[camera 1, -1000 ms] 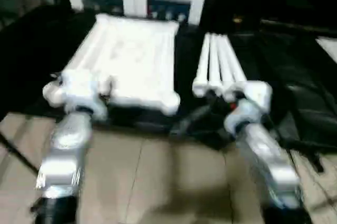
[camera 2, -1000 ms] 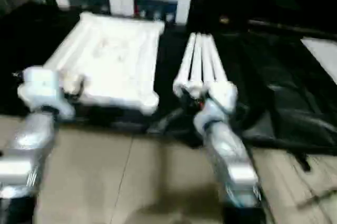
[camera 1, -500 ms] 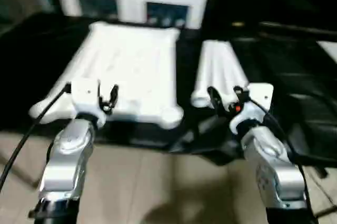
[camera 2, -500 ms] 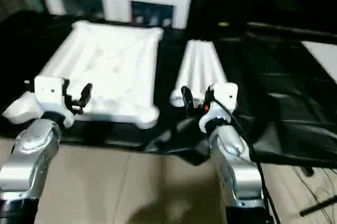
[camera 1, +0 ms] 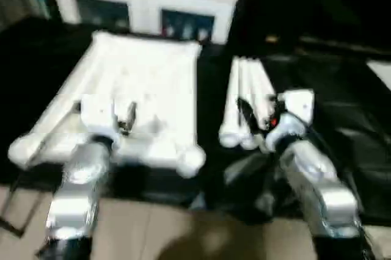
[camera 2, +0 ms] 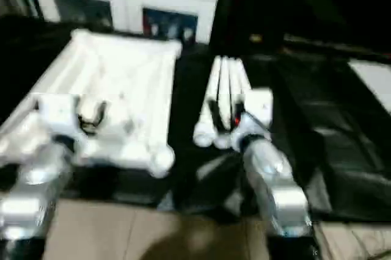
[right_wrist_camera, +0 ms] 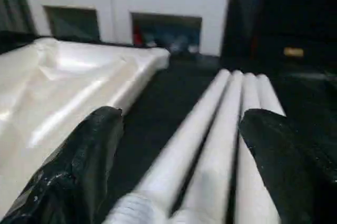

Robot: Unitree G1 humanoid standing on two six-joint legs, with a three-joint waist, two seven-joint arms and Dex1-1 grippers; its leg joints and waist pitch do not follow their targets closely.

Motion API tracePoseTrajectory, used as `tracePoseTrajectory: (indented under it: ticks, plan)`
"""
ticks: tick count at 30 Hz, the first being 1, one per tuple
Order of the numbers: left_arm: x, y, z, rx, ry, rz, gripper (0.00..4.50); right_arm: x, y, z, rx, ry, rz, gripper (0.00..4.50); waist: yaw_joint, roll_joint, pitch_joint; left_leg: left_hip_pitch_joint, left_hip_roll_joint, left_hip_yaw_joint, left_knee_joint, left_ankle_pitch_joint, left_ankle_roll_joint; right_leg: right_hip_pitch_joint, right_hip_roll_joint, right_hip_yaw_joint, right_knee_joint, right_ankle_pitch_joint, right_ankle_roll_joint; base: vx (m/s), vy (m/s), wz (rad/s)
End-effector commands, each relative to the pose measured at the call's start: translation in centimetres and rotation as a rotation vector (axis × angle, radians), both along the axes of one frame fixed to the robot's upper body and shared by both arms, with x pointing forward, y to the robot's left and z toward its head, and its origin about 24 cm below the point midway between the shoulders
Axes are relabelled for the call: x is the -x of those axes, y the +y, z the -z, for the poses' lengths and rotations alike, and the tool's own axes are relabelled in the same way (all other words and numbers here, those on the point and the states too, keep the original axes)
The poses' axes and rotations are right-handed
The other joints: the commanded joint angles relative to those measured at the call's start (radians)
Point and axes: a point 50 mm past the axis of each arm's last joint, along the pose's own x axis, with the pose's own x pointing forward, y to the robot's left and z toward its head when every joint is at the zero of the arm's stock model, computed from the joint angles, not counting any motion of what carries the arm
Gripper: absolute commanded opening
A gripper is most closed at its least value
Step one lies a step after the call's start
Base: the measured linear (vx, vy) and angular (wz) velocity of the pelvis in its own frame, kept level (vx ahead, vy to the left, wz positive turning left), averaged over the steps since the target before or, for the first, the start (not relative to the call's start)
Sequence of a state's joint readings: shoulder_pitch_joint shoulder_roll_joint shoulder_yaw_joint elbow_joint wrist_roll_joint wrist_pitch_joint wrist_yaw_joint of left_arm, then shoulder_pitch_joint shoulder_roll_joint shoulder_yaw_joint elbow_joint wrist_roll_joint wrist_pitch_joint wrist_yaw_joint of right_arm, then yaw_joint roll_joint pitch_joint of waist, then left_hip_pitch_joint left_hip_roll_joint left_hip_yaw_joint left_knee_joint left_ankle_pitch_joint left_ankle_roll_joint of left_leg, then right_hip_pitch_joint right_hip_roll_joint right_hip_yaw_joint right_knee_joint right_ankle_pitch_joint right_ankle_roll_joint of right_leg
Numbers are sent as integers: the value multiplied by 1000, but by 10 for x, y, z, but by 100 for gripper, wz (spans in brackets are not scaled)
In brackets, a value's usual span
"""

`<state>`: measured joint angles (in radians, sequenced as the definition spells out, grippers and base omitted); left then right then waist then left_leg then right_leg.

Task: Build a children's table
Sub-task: Move to table

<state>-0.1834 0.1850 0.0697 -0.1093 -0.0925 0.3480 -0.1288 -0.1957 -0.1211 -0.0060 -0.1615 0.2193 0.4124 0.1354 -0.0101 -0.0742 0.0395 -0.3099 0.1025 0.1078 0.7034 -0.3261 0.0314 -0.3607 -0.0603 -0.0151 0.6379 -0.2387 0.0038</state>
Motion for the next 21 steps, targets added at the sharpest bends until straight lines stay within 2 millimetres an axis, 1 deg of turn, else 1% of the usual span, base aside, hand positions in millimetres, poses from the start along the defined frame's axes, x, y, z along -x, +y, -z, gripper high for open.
tracePoseTrajectory:
  ticks: [1, 2, 3, 4, 5, 6, 7, 8, 9, 10, 11, 12, 13, 14, 15, 16, 17, 18, 19, 20, 21]
  plan:
    - [-1, 11, -9, -17, -24, -11, 319, 2, 6, -10, 8, -37, -24, 396, 41, -3, -51, -101, 32, -28, 18, 42, 12, 145, -175, 152, -154, -520, -256, 121, -24, 3]
    - [0, 13, -9, -22, -24, -11, 319, 3, 7, -9, 7, -36, -23, 396, 41, 16, -42, -100, 49, -30, -11, 76, -4, 135, -146, 128, -148, -369, -334, 118, 5, 10]
    - [0, 13, -9, -22, -24, -11, 319, 3, 7, -9, 6, -36, -22, 396, 37, 25, -38, -98, 54, -27, -43, 93, -5, 127, -113, 100, -141, -328, -349, 118, 5, 10]
    - [-1, 16, -10, -22, -24, -13, 319, 2, 7, -7, -2, -32, -19, 396, 5, 87, -29, -29, 102, -43, -175, 37, 2, 69, -1, -15, -80, -285, -248, 122, 56, 2]
    - [-2, 16, -10, -21, -24, -13, 319, 2, 6, -6, -4, -28, -13, 396, -26, 106, -45, 53, 139, -94, -187, 2, 27, 7, 28, -45, -12, -226, -207, 186, 73, 4]
    - [-3, 16, -10, -24, -25, -10, 319, 1, 6, -6, -8, -27, -10, 396, -42, 98, -53, 112, 175, -137, -194, -33, 89, -39, 15, -44, 30, -188, -159, 186, 73, 4]
    - [-3, 16, -10, -24, -25, -10, 319, 1, 6, -6, -8, -27, -10, 396, -38, 99, -56, 127, 191, -159, -184, -21, 215, -69, -5, -46, 77, -132, -61, 189, 38, 10]
    - [-3, 16, -13, -12, -33, 7, 319, 1, 7, -6, -12, -27, -10, 396, -33, 104, -44, 105, 178, -131, -188, -3, 284, -88, -15, -51, 94, -74, -12, 125, 27, 4]
    - [-2, 15, -15, 20, -45, 33, 319, 1, 8, -7, -5, -36, -21, 396, -37, 93, -45, 103, 168, -117, -191, 5, 307, -90, -17, -54, 89, -43, -4, 125, 27, 4]
    - [-2, 13, -17, 63, -45, 66, 319, 1, 9, -10, -4, -49, -44, 396, -37, 73, -45, 91, 136, -84, -187, 38, 320, -82, -28, -46, 47, 32, -17, 107, 3, 0]
    - [-2, 10, -16, 88, -24, 117, 319, 1, 9, -12, 3, -62, -68, 396, -31, 38, -52, 60, 75, -33, -148, 69, 273, -42, -70, -6, -37, 129, -84, 93, -57, 3]
    - [-1, 9, -15, 99, -7, 150, 319, 1, 9, -14, 6, -68, -83, 396, -19, 7, -64, 14, 30, -8, -122, 71, 234, 16, -83, 32, -57, 156, -85, 93, -57, 3]
    - [2, 7, -15, 92, -3, 208, 319, 1, 11, -16, 10, -74, -122, 396, 32, -7, -67, -69, 20, -24, -41, 105, 100, 110, -190, 136, -105, 30, -194, 90, -66, 6]
    - [5, 5, -15, 104, 10, 284, 319, 1, 13, -19, 21, -82, -183, 396, 32, -7, -67, -69, 20, -24, -41, 105, 100, 110, -190, 136, -105, 30, -194, 92, -46, 2]
    - [8, 3, -17, 93, 8, 341, 319, 2, 13, -21, 37, -84, -231, 396, 40, 2, -73, -86, 42, -39, -67, 276, 27, 117, -160, 114, -45, 410, -255, 92, -46, 2]
    - [14, 0, -18, 57, 30, 465, 319, 4, 14, -25, 77, -84, -365, 396, 29, 5, -68, -76, 51, -29, -114, 446, 4, 83, -79, 62, -10, 716, -265, 40, -58, 3]
    - [18, -1, -18, 13, 42, 521, 319, 7, 14, -27, 97, -80, -433, 396, 18, 28, -69, -49, 59, -25, -112, 563, 8, 53, -29, 35, 1, 746, -255, 0, 0, 0]
    - [19, -1, -18, -27, 43, 557, 319, 8, 13, -28, 111, -75, -474, 396, 16, 38, -68, -35, 68, -25, -108, 579, 3, 40, -24, 28, 1, 681, -254, 0, 0, 0]
    - [22, -1, -20, -76, 33, 604, 319, 10, 11, -29, 129, -68, -528, 396, 15, 40, -63, -20, 76, -22, -111, 548, -3, 27, -28, 29, -16, 536, -251, 0, 0, 0]
    - [23, -3, -21, -90, 27, 648, 319, 11, 9, -31, 149, -68, -572, 396, 16, 38, -55, -24, 80, -20, -123, 437, -14, 33, -42, 35, -31, 402, -258, 0, 0, 0]
    - [23, -3, -21, -91, 27, 650, 319, 11, 9, -31, 150, -68, -574, 396, 21, 36, -51, -23, 83, -15, -129, 353, -14, 30, -48, 36, -40, 328, -266, 0, 0, 0]
